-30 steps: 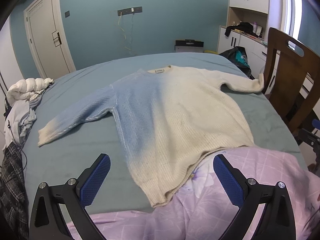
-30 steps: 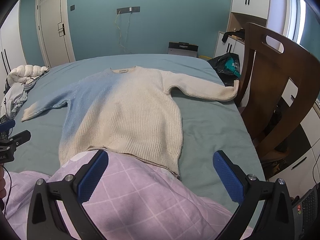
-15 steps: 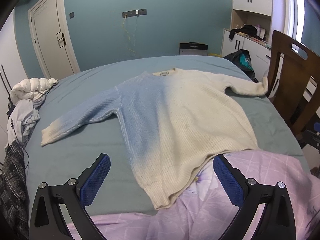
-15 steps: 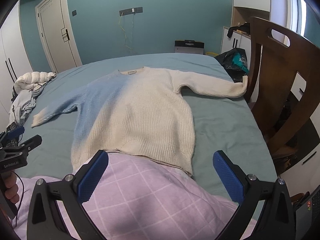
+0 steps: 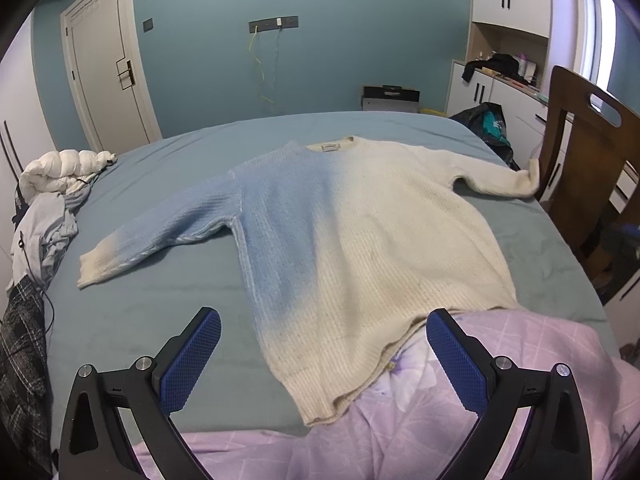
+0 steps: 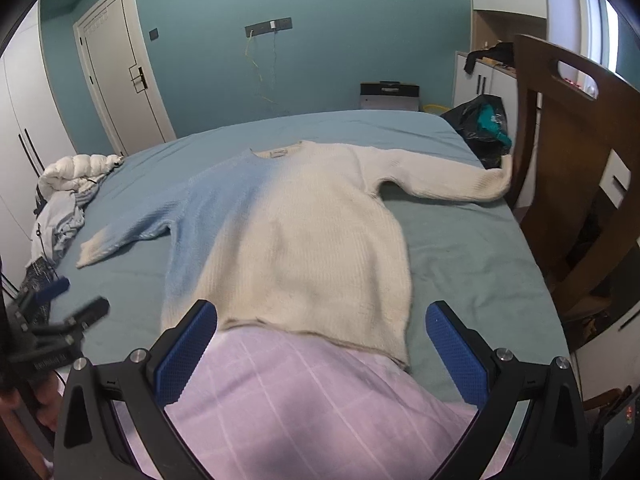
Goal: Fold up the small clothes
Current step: 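Grasp the blue sleeve cuff with the left tool and lift it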
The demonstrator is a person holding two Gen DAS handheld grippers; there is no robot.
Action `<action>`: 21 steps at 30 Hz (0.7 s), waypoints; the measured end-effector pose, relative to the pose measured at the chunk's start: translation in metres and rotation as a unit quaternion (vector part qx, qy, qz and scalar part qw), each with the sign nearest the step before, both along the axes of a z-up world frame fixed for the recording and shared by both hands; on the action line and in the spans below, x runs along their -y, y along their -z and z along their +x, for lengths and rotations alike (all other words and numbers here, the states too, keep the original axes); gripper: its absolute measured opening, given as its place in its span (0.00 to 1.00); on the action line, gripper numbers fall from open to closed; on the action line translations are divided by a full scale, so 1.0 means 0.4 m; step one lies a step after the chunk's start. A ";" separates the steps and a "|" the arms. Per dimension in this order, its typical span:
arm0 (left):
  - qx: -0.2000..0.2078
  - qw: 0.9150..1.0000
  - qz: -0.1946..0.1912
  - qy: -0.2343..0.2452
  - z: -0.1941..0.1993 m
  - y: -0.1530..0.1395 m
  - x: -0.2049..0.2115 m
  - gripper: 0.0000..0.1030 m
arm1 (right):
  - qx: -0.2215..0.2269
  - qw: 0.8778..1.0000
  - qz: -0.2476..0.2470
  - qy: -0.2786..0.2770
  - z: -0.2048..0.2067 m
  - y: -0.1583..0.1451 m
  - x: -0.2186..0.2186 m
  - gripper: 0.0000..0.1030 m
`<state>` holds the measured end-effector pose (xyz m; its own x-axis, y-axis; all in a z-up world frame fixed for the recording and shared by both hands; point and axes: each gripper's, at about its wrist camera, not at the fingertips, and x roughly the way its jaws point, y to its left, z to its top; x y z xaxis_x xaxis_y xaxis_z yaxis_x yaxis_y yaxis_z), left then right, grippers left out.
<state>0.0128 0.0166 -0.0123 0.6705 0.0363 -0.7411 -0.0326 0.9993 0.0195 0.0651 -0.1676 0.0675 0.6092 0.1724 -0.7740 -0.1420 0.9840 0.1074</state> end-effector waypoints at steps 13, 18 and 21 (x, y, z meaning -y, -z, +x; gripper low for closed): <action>-0.029 0.999 -0.006 -0.036 0.093 0.081 -0.144 1.00 | -0.002 0.998 -0.052 -0.026 0.126 0.211 -0.112 0.99; -0.041 0.997 0.001 -0.066 0.144 0.118 -0.268 1.00 | 0.020 0.998 -0.067 0.003 0.074 0.302 -0.063 0.99; -0.045 0.994 0.023 -0.094 0.193 0.131 -0.373 1.00 | 0.024 0.999 -0.018 0.022 0.065 0.330 -0.014 0.99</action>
<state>0.0900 0.1659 -0.0649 0.5800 0.1908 -0.7920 -0.2158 0.9734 0.0765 0.0912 -0.1620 -0.0644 0.6530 0.1165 -0.7483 -0.1019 0.9926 0.0656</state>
